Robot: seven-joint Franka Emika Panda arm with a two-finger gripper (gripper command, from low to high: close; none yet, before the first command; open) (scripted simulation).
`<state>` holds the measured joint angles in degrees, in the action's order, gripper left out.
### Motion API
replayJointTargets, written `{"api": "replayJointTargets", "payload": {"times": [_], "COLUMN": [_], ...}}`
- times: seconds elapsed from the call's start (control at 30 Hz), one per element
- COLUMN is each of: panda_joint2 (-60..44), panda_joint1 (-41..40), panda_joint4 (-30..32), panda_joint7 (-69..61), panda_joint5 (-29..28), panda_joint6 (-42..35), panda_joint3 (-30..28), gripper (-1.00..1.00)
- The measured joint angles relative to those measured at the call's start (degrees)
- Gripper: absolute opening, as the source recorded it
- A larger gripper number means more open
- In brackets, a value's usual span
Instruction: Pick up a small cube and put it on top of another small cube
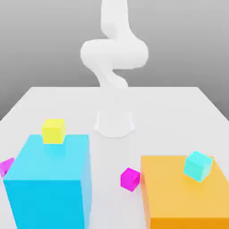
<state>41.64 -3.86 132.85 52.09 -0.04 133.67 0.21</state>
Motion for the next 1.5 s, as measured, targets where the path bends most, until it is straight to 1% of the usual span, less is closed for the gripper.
{"api": "replayJointTargets", "payload": {"times": [0.4, 0.6, 0.77, 0.9, 1.03, 1.2, 1.23, 1.43, 1.5], "panda_joint2": [-20.26, -30.25, -38.56, -45.24, -52.08, -62.18, -63.64, -64.38, -62.35], "panda_joint1": [-17.52, -24.48, -29.73, -33.6, -35.48, -38.06, -38.5, -38.72, -38.22], "panda_joint4": [5.16, 7.69, 9.82, 11.52, 13.01, 11.61, 11.33, 11.19, 11.59], "panda_joint7": [30.71, 46.04, 58.2, 66.88, 73.64, 72.6, 72.32, 72.19, 72.68], "panda_joint5": [-0.93, -1.68, -1.42, 0.23, 3.82, 7.75, 8.14, 8.32, 7.73], "panda_joint6": [9.13, 13.6, 17.37, 20.38, 23.53, 31.14, 32.31, 33.05, 31.39], "panda_joint3": [0.04, -1.68, -4.52, -6.34, -8.38, -5.98, -5.46, -5.2, -5.84], "gripper": [0.0, 0.0, 0.0, 0.0, 0.0, 0.0, -1.0, -1.0, -1.0]}}
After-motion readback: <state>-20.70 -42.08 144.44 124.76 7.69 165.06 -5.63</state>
